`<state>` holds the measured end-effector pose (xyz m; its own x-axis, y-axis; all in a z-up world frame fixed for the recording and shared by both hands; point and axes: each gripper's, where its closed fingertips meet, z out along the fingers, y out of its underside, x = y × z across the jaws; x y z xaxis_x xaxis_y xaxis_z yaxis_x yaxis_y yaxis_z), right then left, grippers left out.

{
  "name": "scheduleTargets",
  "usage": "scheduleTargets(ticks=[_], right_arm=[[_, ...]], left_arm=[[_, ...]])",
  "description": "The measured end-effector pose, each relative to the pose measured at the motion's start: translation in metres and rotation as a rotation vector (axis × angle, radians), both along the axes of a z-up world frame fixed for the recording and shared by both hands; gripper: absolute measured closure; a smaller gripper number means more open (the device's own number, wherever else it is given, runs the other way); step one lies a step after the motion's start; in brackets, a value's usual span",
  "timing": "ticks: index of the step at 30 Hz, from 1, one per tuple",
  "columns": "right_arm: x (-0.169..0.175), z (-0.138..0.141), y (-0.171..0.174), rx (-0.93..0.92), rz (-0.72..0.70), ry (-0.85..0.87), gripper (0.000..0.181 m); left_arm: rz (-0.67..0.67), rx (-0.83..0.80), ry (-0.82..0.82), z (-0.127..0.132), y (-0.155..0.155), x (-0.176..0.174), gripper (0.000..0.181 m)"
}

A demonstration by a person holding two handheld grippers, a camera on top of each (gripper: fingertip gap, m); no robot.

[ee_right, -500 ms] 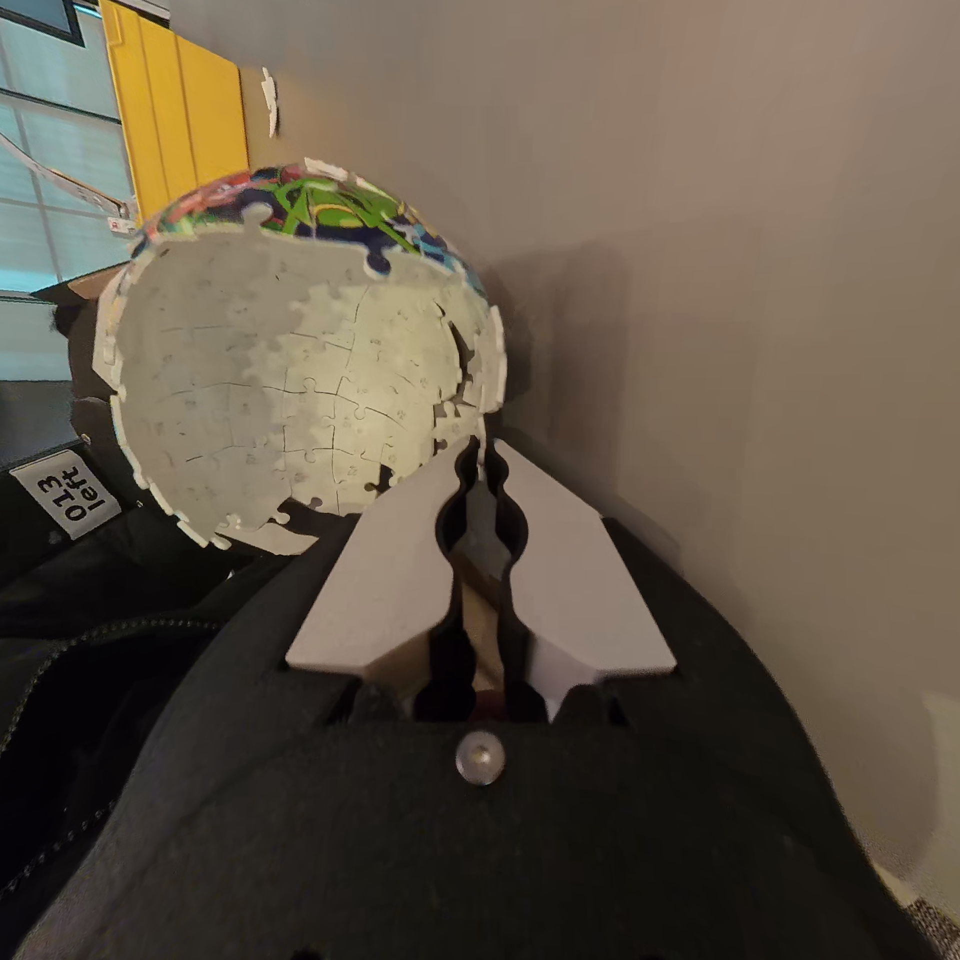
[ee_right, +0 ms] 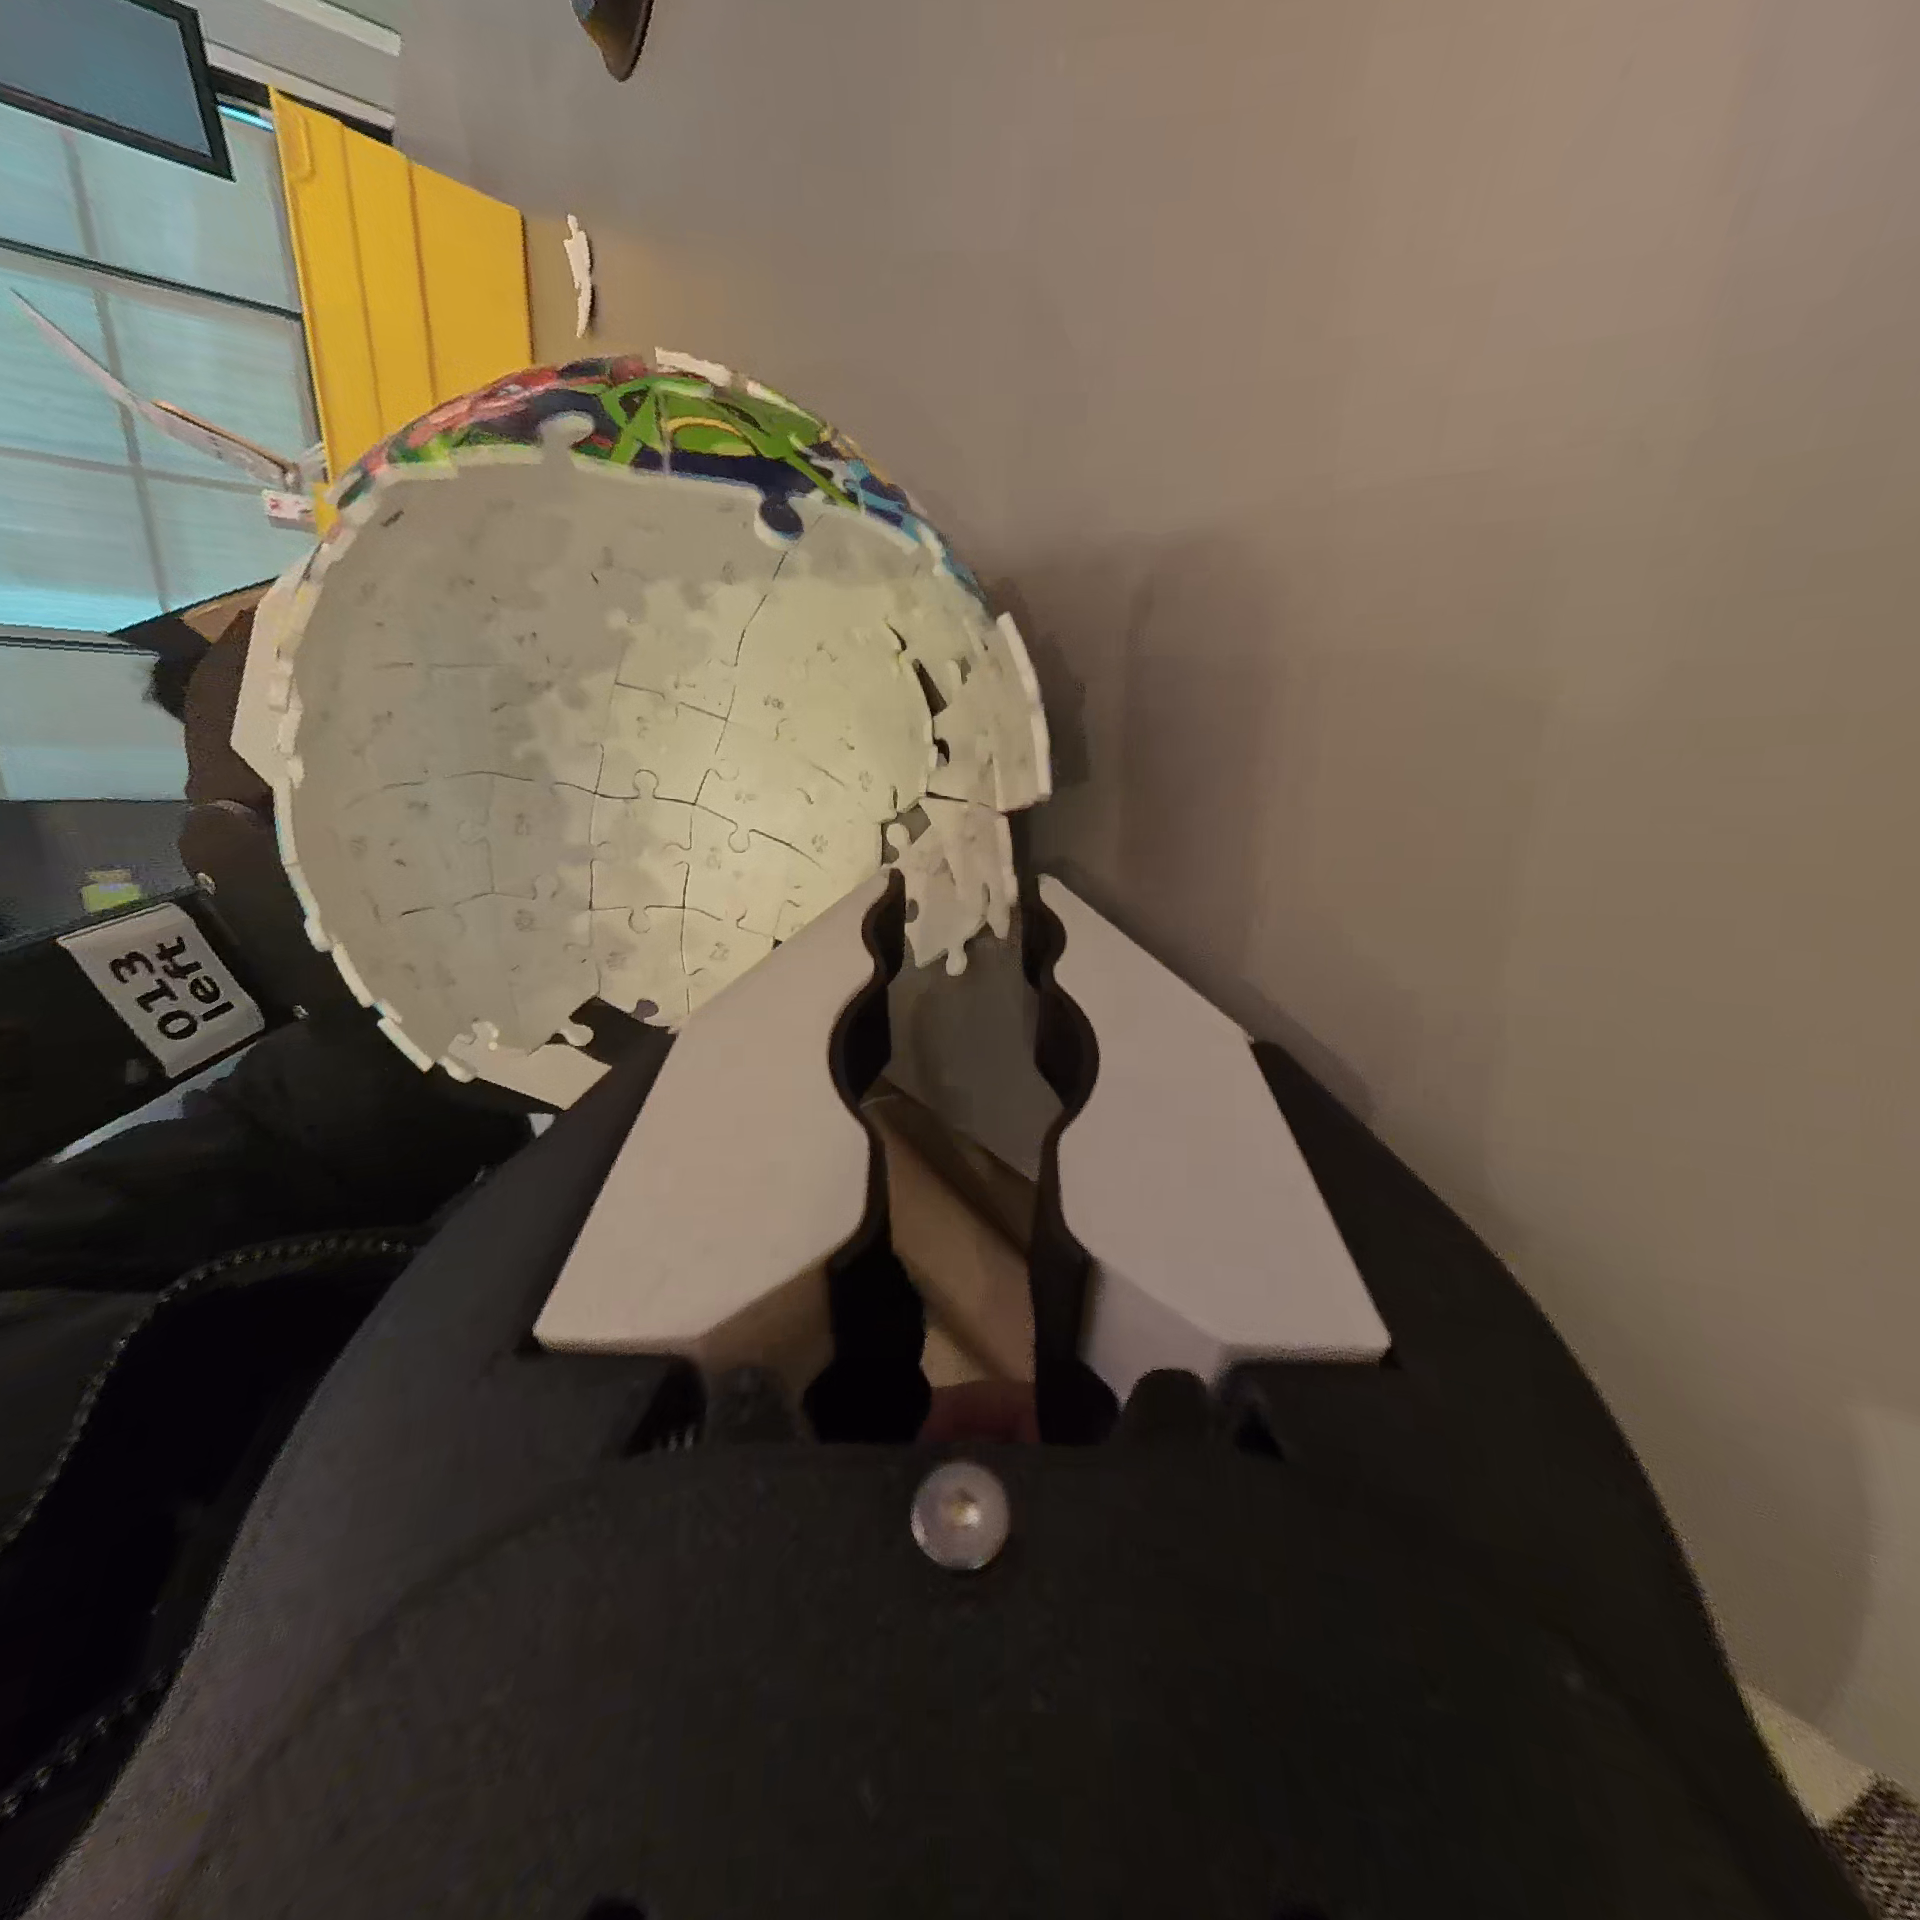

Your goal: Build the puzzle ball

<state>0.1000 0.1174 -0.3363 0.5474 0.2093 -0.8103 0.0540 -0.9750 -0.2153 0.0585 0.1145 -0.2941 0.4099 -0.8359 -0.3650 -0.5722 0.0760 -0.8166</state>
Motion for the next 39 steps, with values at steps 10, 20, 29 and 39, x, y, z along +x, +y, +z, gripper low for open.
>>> scheduleTargets(ticks=[10,20,29,39], right_arm=[[-0.014,0.023,-0.005,0.361,0.165,-0.167,0.181],[-0.035,-0.008,0.018,0.563,0.262,-0.408,0.181],[-0.041,-0.009,0.021,0.565,0.274,-0.401,0.181],[-0.051,-0.010,0.025,0.533,0.316,-0.353,0.181]], left_arm=[[-0.006,-0.002,-0.010,0.002,-0.001,0.002,0.059],[-0.010,0.006,-0.020,0.006,-0.001,0.003,0.059],[-0.002,-0.013,-0.032,0.005,0.002,0.000,0.059],[0.016,-0.048,-0.064,0.009,0.009,-0.008,0.058]])
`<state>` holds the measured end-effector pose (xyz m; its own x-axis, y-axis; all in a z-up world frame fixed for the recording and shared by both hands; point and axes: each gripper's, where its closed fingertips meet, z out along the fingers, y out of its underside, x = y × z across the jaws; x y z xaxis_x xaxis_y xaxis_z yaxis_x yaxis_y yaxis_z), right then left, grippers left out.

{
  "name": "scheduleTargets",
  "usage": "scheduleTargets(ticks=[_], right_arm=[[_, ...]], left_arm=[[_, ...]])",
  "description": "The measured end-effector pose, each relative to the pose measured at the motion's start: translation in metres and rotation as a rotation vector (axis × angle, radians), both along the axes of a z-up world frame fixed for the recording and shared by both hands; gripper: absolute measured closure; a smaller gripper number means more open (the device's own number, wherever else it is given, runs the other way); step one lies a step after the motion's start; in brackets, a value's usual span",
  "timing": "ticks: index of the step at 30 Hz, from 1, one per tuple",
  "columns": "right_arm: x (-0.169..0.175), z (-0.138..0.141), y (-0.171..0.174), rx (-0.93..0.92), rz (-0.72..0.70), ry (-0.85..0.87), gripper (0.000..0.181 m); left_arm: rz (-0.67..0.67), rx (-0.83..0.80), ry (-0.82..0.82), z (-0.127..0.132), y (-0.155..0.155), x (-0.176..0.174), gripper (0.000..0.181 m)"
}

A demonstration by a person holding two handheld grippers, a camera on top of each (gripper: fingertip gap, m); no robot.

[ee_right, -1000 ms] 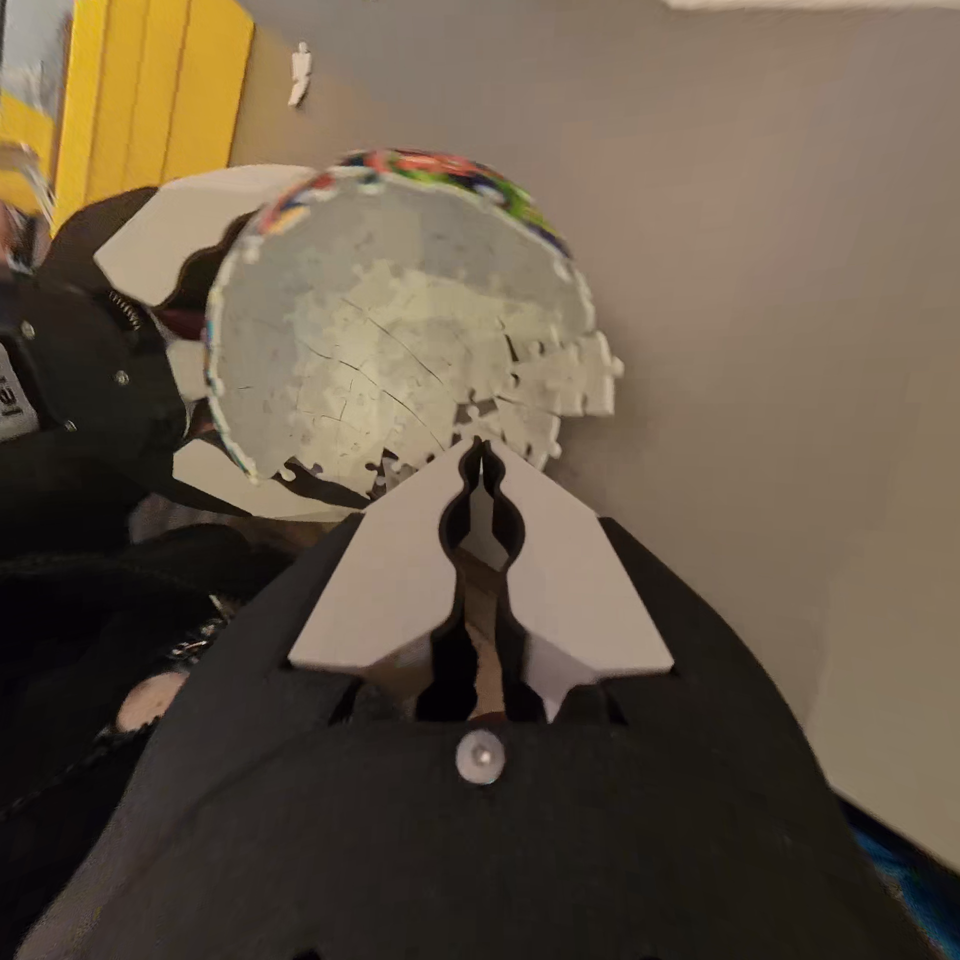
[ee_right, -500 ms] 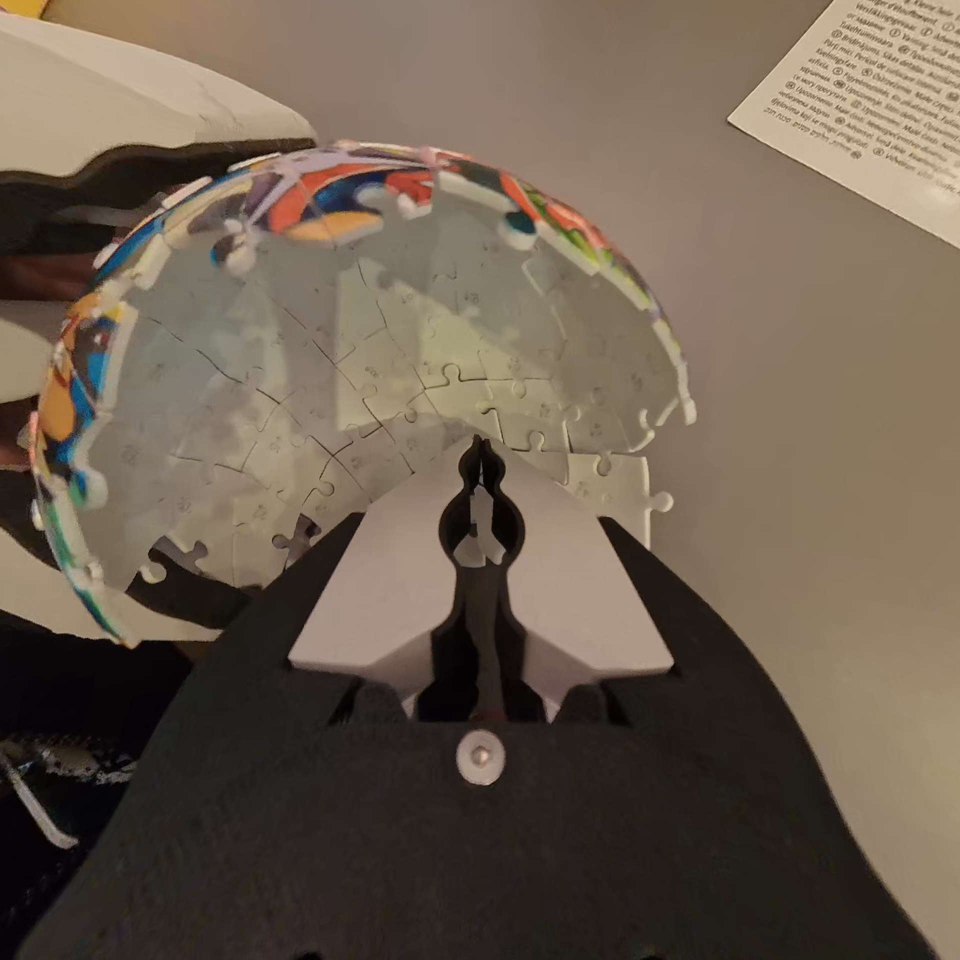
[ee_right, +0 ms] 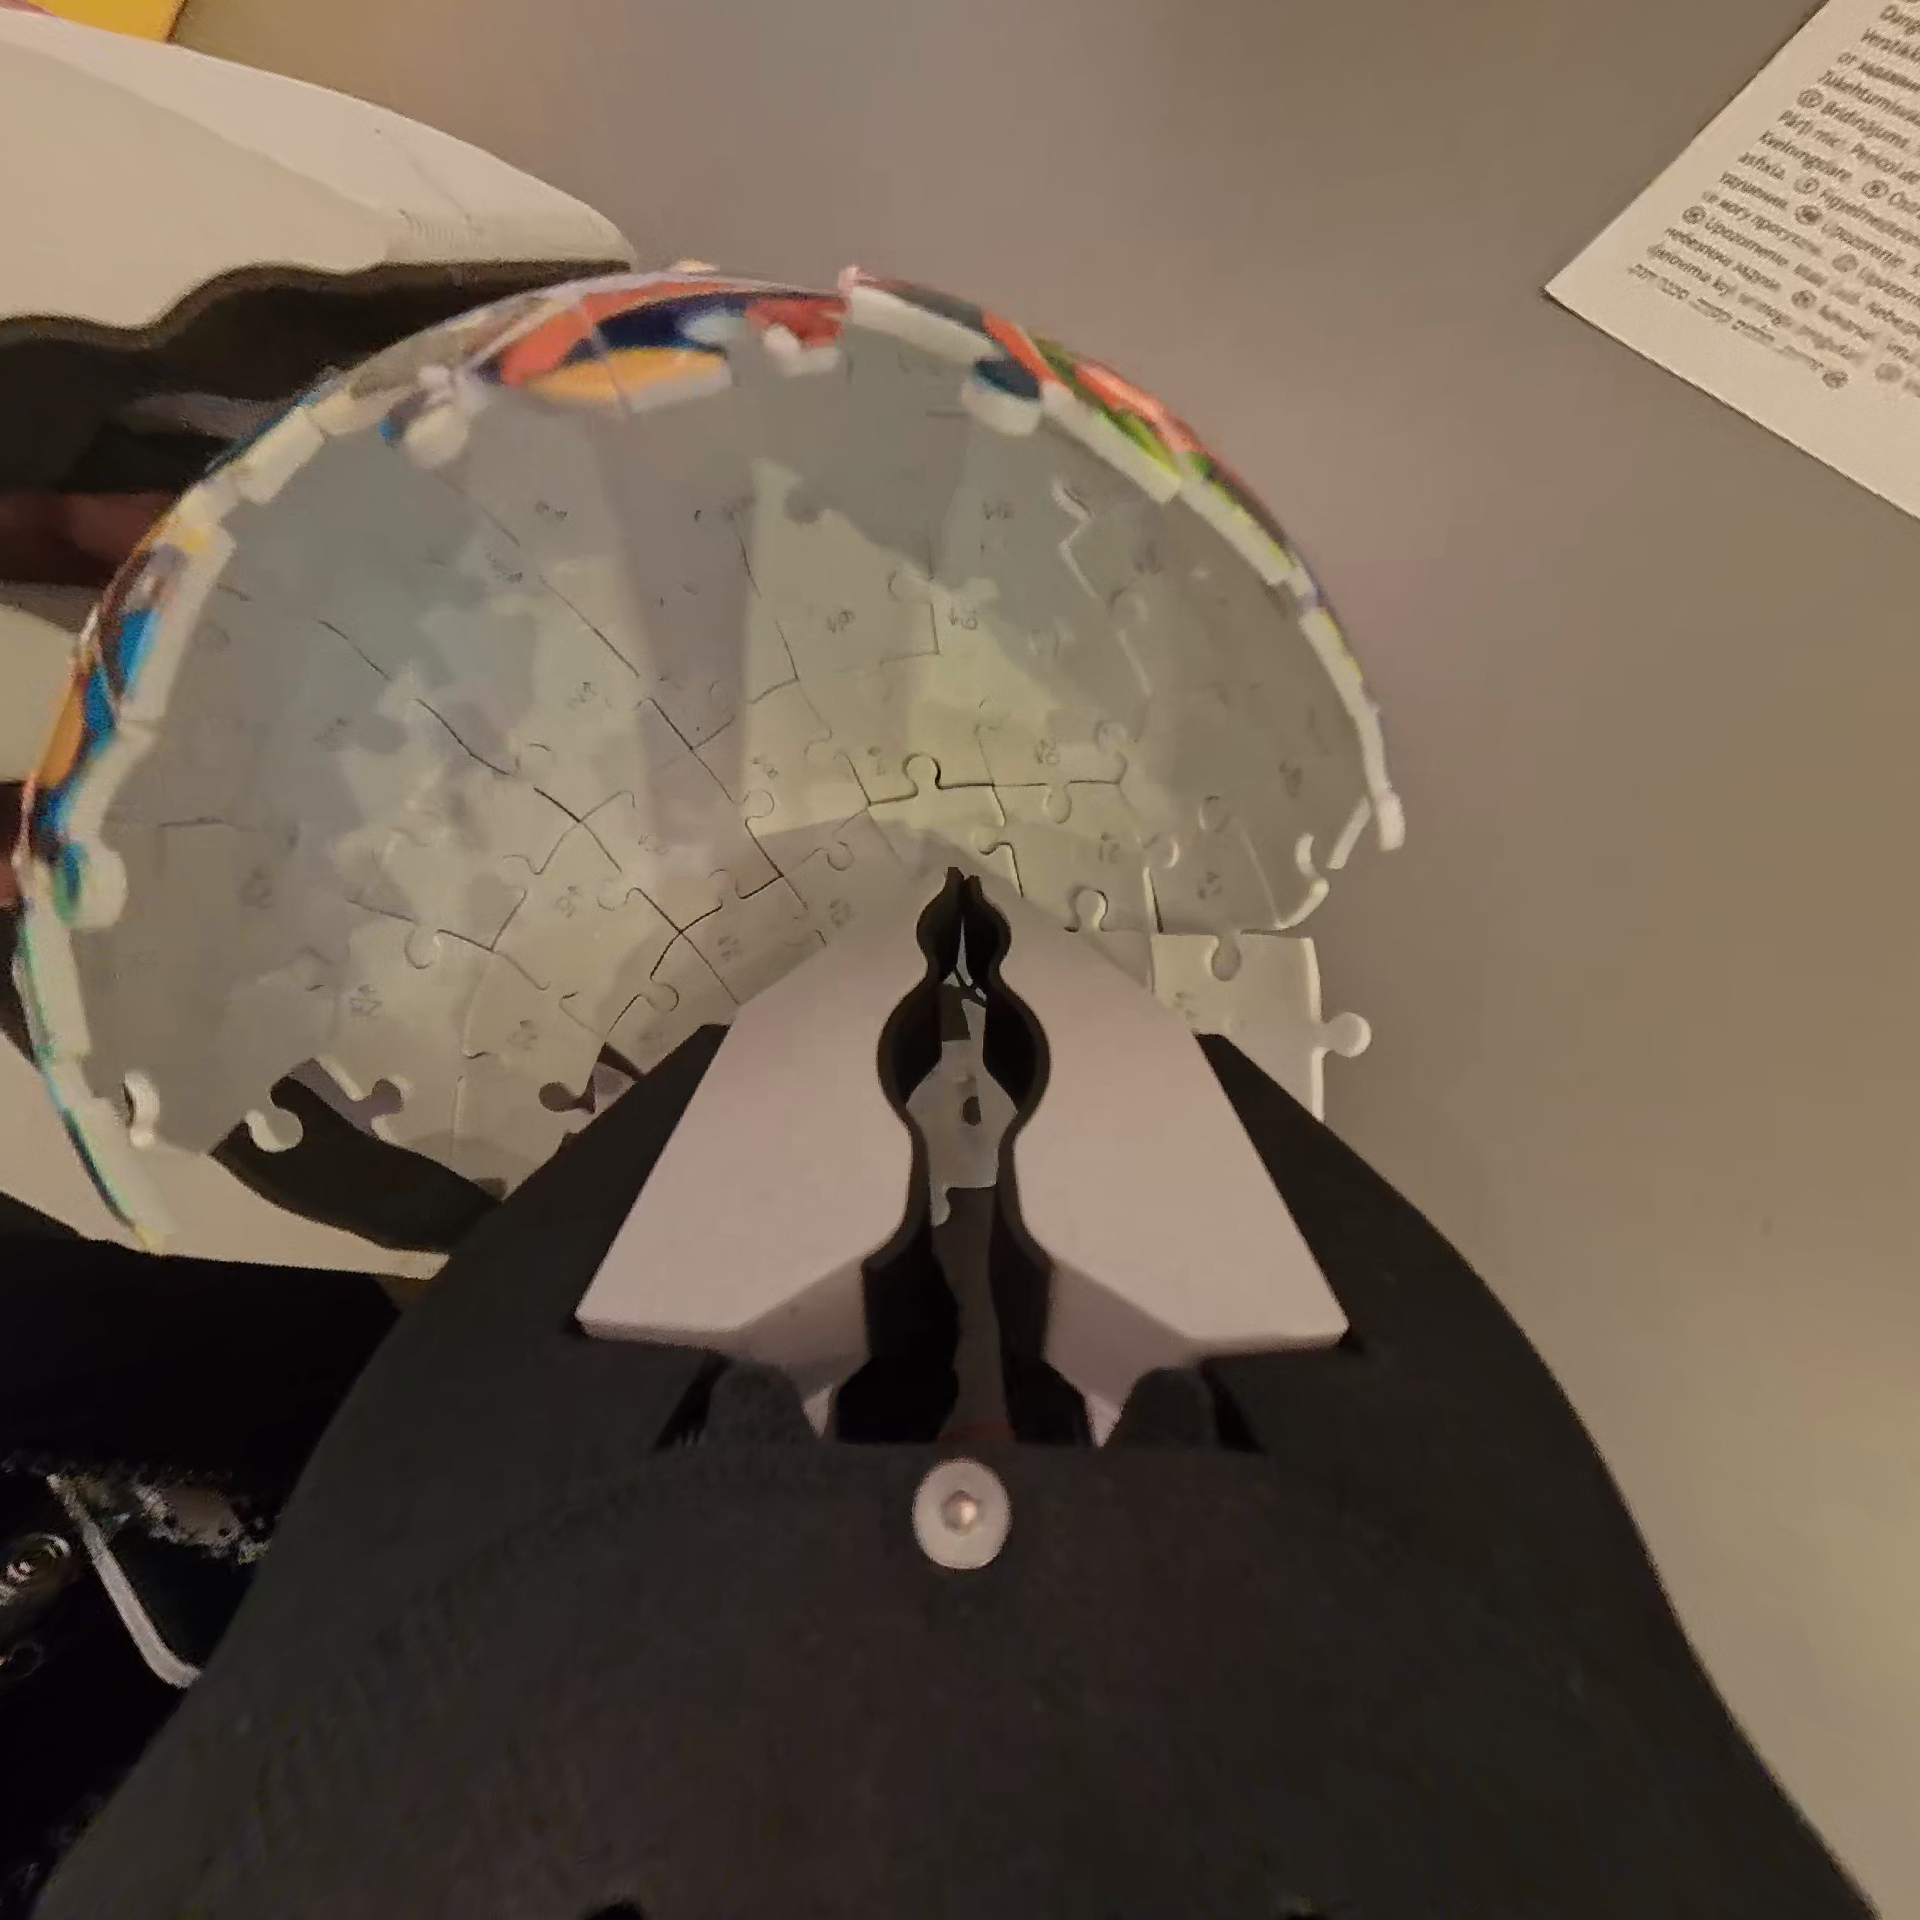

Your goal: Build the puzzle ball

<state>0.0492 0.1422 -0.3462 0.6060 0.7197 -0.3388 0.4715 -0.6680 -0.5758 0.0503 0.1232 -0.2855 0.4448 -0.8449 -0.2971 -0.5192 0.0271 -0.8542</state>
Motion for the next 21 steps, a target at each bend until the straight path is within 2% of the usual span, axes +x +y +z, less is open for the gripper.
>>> scheduleTargets(ticks=[14,21], right_arm=[[-0.011,-0.002,0.005,-0.085,0.095,-0.060,0.181],[-0.013,-0.001,0.006,-0.128,0.088,-0.047,0.181]], left_arm=[[0.019,-0.039,-0.034,0.005,0.010,-0.015,0.058],[0.015,-0.046,-0.032,0.004,0.011,-0.016,0.059]])
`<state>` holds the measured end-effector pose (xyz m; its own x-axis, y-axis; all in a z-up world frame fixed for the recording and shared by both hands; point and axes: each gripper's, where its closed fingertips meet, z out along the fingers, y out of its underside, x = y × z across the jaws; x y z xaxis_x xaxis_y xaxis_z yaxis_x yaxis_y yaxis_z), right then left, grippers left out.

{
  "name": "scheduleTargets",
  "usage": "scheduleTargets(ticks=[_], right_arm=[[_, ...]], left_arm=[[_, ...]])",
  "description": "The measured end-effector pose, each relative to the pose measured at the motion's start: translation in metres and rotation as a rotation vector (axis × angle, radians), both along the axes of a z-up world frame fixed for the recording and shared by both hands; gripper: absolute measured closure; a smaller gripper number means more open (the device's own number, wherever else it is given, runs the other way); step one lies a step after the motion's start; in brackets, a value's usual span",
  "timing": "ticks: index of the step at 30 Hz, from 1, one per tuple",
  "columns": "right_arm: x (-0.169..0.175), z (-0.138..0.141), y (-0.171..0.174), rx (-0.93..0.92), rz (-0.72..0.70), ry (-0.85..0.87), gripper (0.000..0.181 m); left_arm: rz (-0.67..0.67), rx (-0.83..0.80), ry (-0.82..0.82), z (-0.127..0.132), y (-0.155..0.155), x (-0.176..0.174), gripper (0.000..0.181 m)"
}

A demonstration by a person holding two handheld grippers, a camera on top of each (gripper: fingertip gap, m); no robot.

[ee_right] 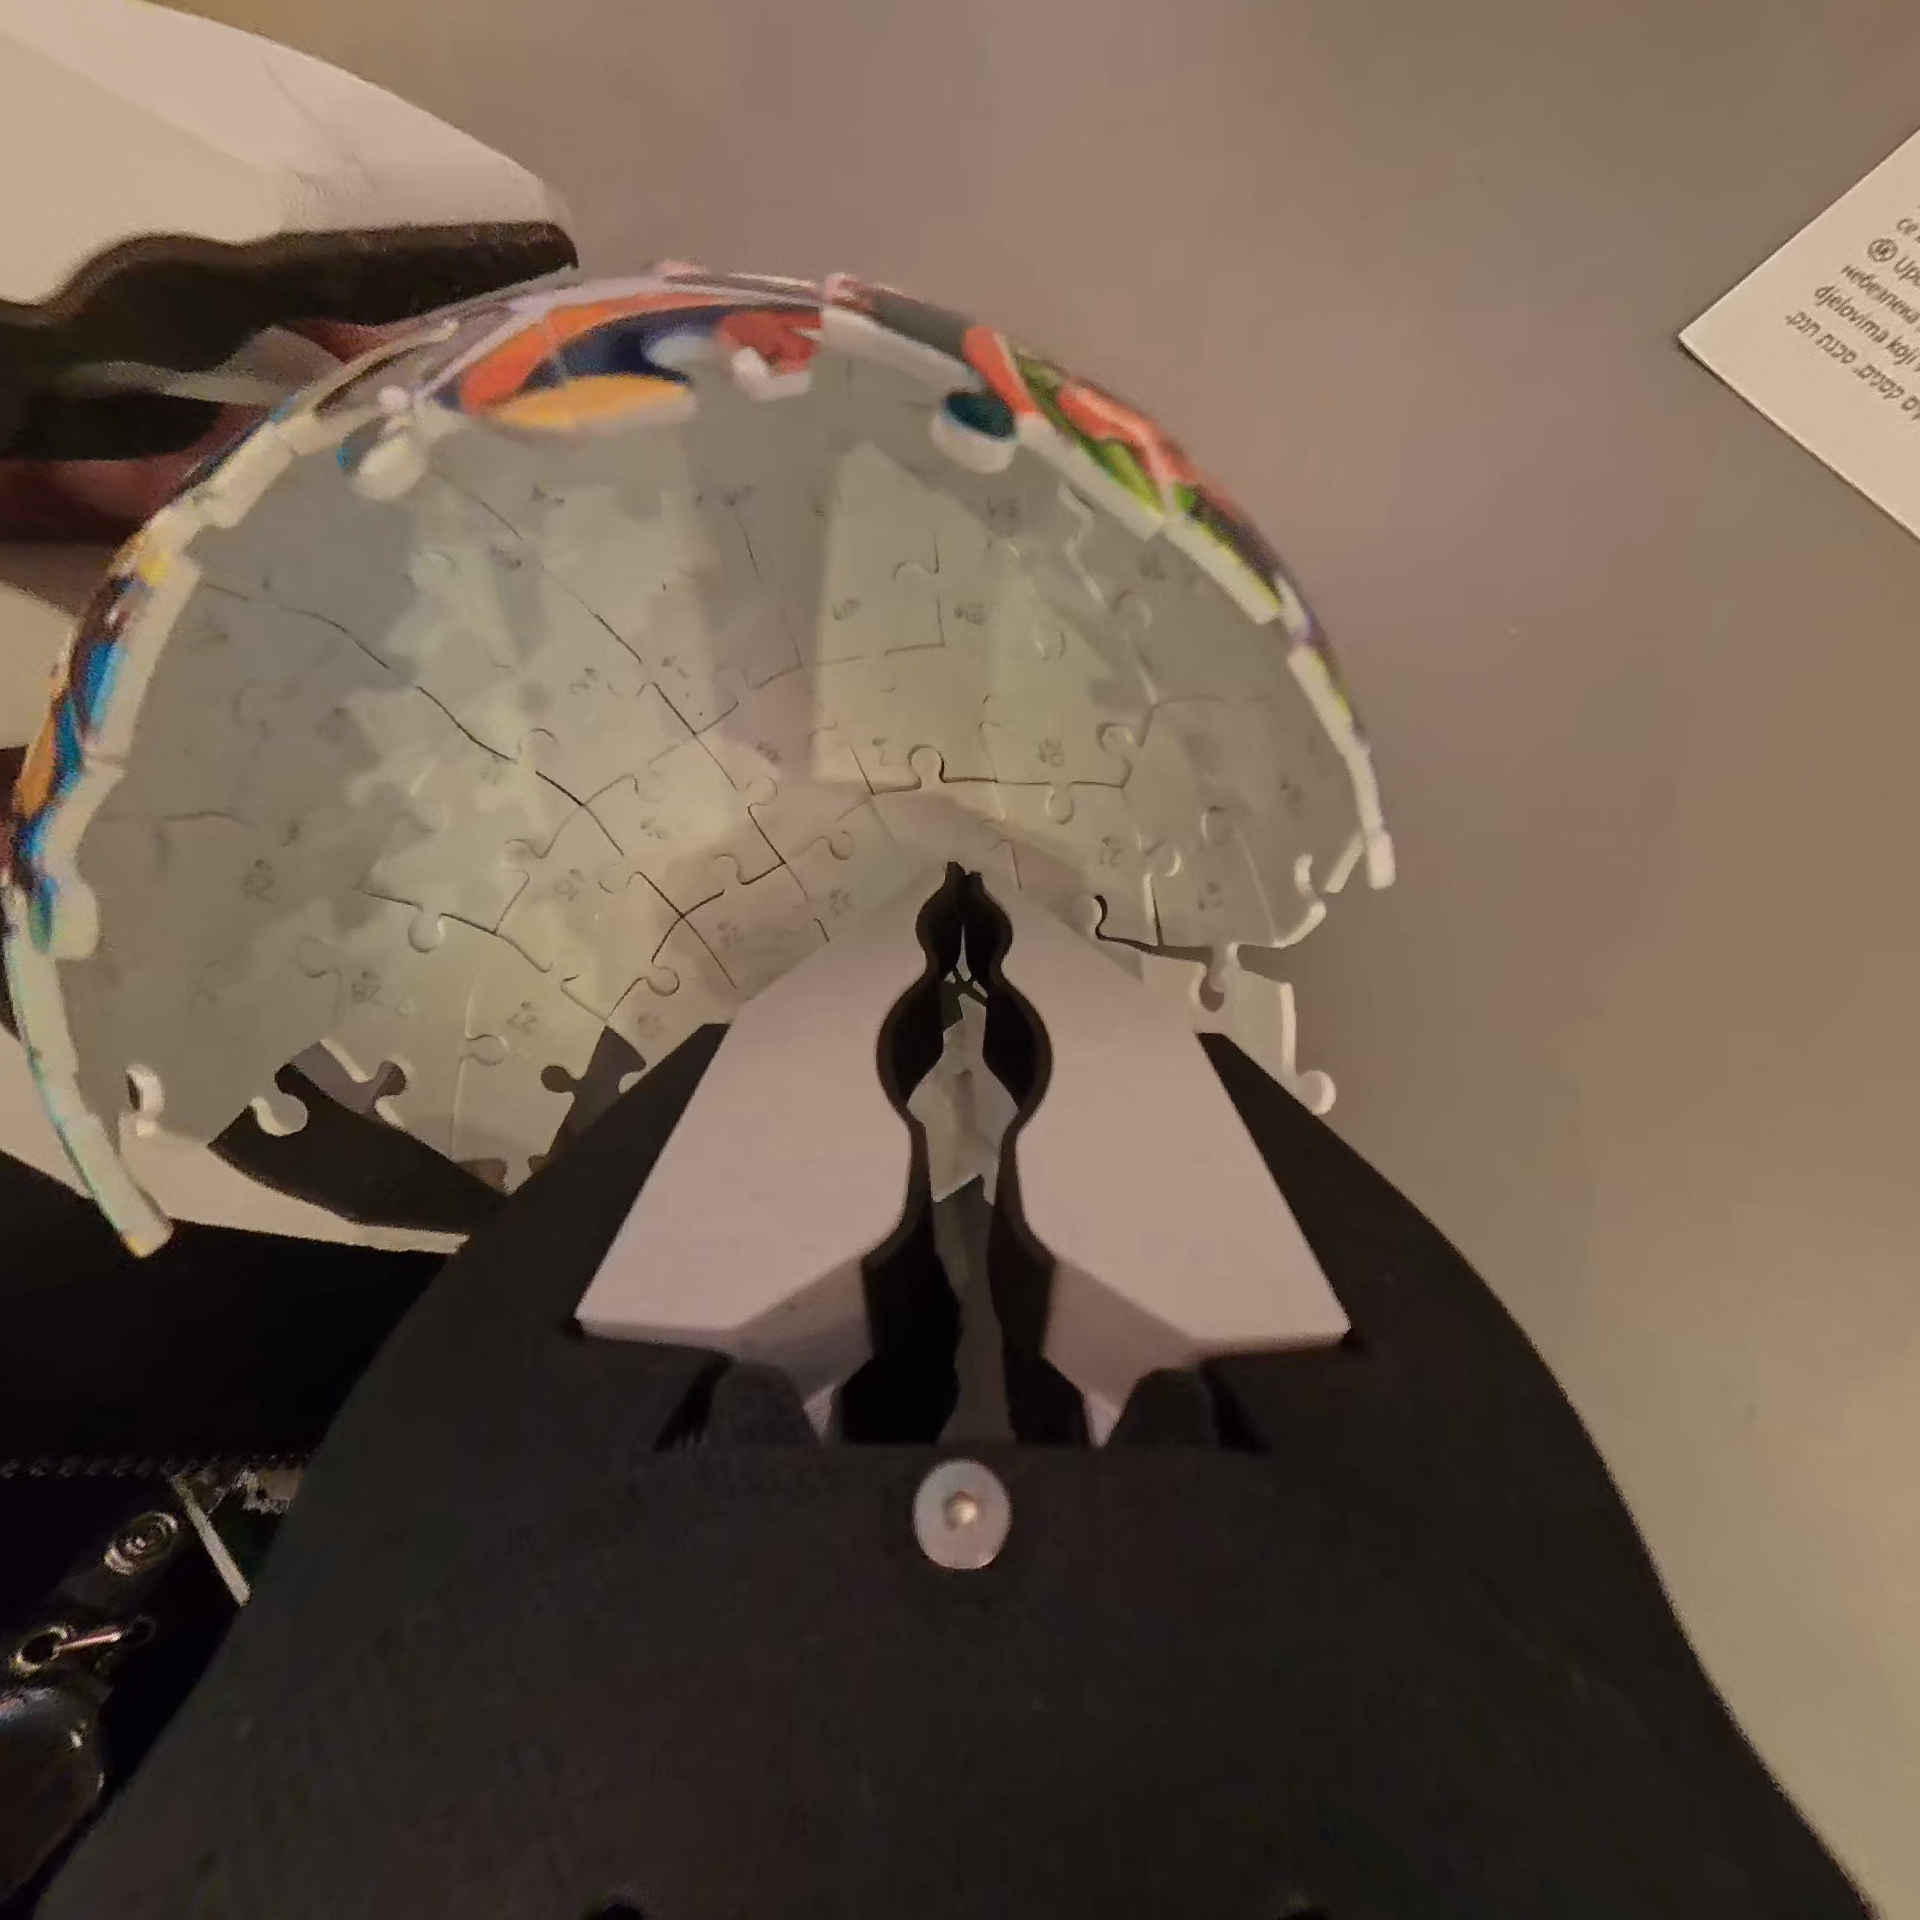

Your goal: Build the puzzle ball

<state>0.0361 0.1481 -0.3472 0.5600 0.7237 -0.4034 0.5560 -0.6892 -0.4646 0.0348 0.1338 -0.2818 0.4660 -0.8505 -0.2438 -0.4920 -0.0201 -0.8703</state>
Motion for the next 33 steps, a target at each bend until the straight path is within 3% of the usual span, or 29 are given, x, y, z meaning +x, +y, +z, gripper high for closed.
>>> scheduleTargets(ticks=[7,21,33], right_arm=[[-0.011,0.007,0.007,0.076,-0.014,0.046,0.181],[-0.014,-0.001,0.008,0.129,0.063,-0.081,0.181],[-0.025,0.001,0.012,0.151,0.037,-0.002,0.181]], left_arm=[[-0.004,-0.007,0.001,-0.002,0.000,0.001,0.059],[0.007,0.000,-0.007,0.002,0.005,-0.003,0.059],[0.013,0.007,0.000,0.002,0.005,-0.004,0.058]])
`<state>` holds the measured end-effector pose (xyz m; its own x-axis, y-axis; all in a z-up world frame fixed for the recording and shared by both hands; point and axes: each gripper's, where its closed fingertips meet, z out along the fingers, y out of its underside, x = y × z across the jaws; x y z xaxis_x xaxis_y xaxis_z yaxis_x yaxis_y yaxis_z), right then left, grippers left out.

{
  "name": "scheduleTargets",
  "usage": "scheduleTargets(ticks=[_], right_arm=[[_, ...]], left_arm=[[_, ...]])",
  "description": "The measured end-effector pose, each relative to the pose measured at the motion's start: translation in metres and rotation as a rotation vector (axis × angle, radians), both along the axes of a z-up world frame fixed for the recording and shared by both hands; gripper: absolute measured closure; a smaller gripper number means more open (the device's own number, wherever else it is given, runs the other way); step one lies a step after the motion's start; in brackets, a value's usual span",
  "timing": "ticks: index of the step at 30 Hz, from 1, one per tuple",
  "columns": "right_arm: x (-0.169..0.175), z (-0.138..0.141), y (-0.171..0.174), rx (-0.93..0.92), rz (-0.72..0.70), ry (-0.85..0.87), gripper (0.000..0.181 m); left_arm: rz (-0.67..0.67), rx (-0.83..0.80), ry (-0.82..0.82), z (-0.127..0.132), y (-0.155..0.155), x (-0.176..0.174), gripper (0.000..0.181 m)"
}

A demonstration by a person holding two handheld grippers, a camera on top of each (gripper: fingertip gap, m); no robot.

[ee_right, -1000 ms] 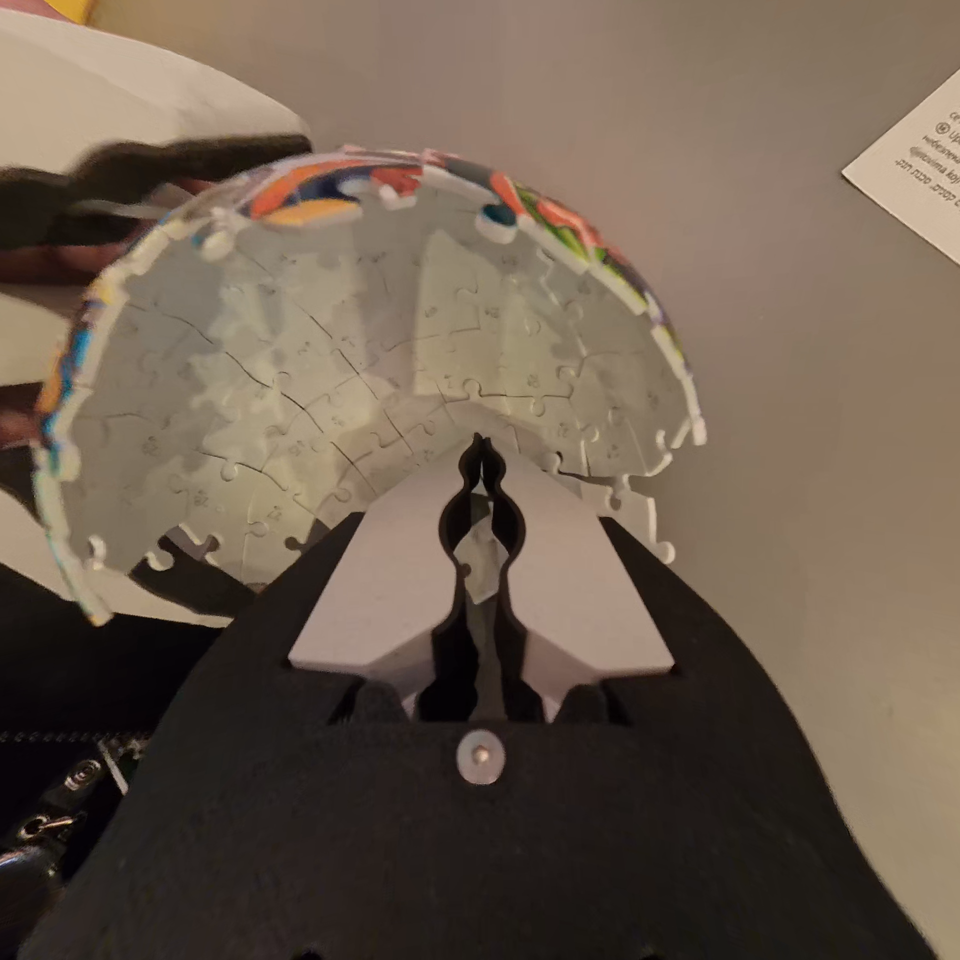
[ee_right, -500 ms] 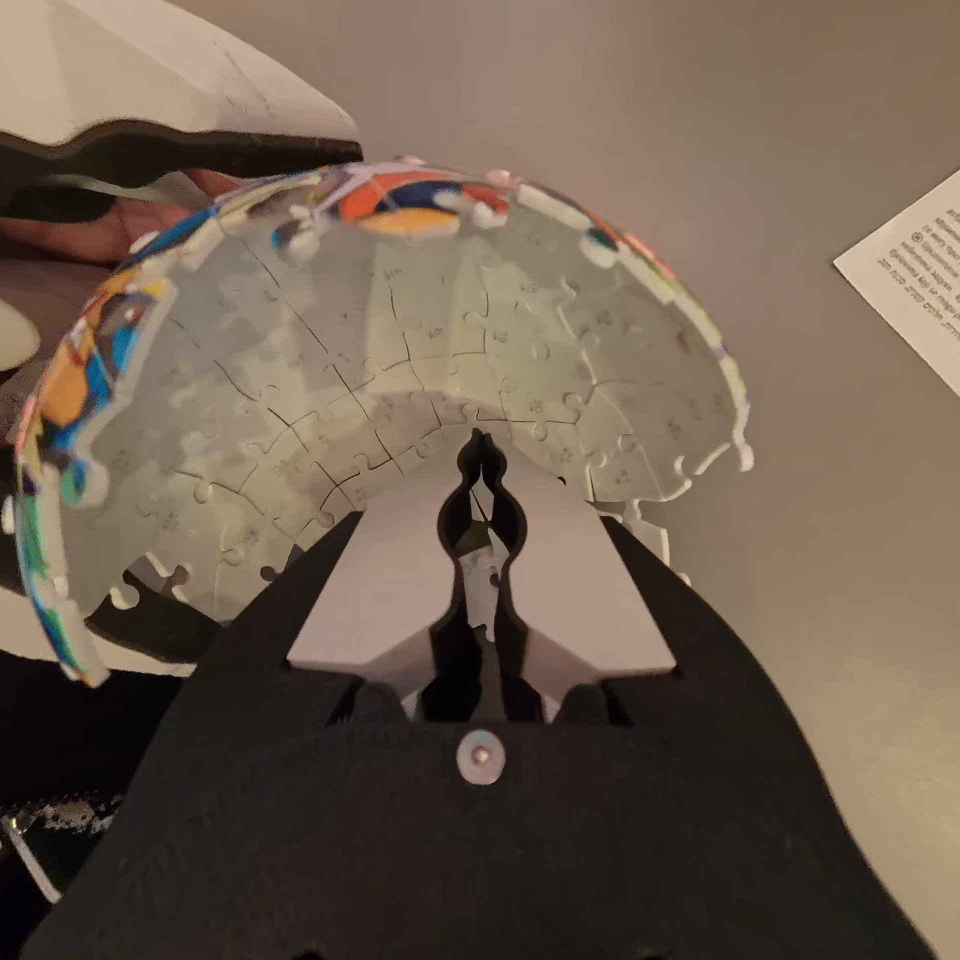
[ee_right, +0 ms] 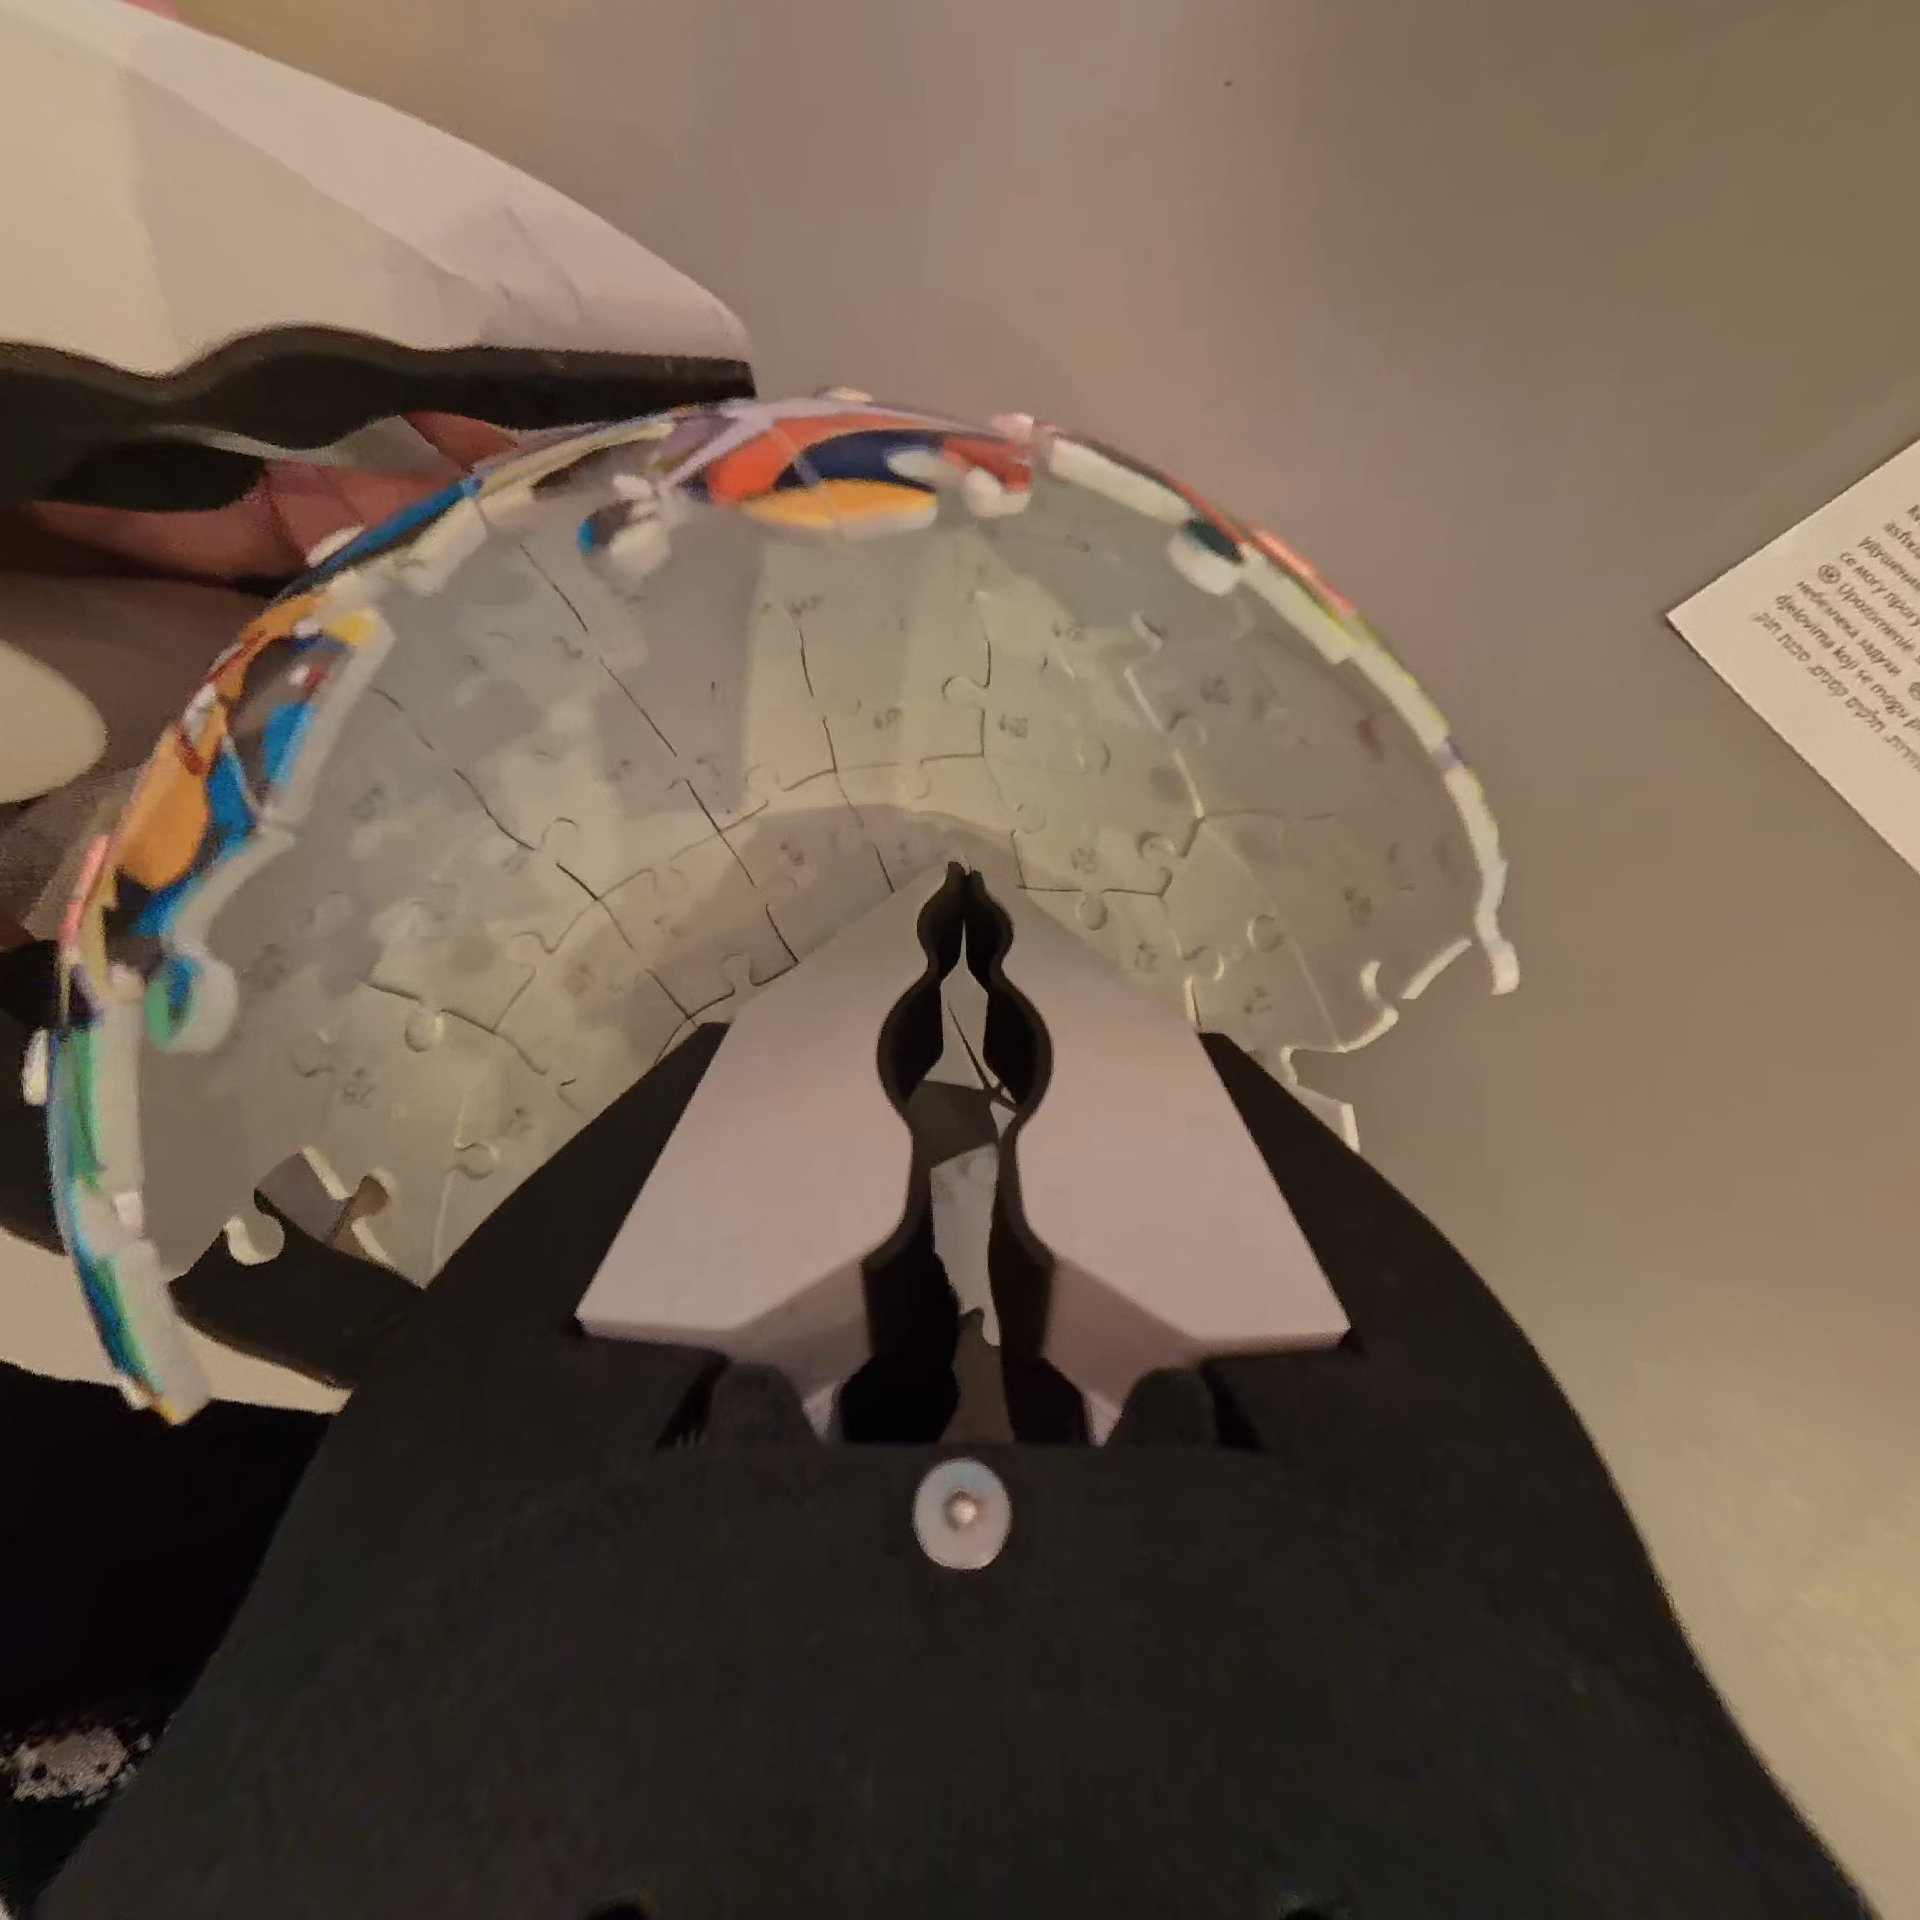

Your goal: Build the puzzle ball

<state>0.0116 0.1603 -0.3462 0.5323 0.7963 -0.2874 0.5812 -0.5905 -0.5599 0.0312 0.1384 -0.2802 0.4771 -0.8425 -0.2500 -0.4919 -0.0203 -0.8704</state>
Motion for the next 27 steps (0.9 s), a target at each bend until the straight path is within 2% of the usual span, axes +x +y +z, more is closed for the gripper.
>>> scheduleTargets(ticks=[10,13,15,21,23,27], right_arm=[[-0.002,-0.003,0.002,0.070,0.073,-0.075,0.181],[-0.003,0.000,0.002,0.016,0.058,-0.015,0.181],[-0.001,0.014,0.002,0.007,0.041,0.042,0.181],[0.046,0.044,0.001,-0.009,-0.035,0.086,0.181],[0.062,0.039,-0.005,-0.042,-0.043,0.058,0.181],[0.071,0.024,-0.015,-0.073,-0.053,0.023,0.173]], left_arm=[[0.017,-0.023,-0.022,-0.001,0.005,-0.004,0.055],[0.022,-0.016,-0.013,-0.001,0.005,-0.005,0.056],[0.024,-0.013,-0.008,-0.002,0.005,-0.006,0.056],[0.042,-0.006,-0.017,0.002,0.008,-0.010,0.057],[0.041,-0.003,-0.014,0.001,0.008,-0.009,0.056],[0.039,0.002,-0.003,0.001,0.007,-0.009,0.057]])
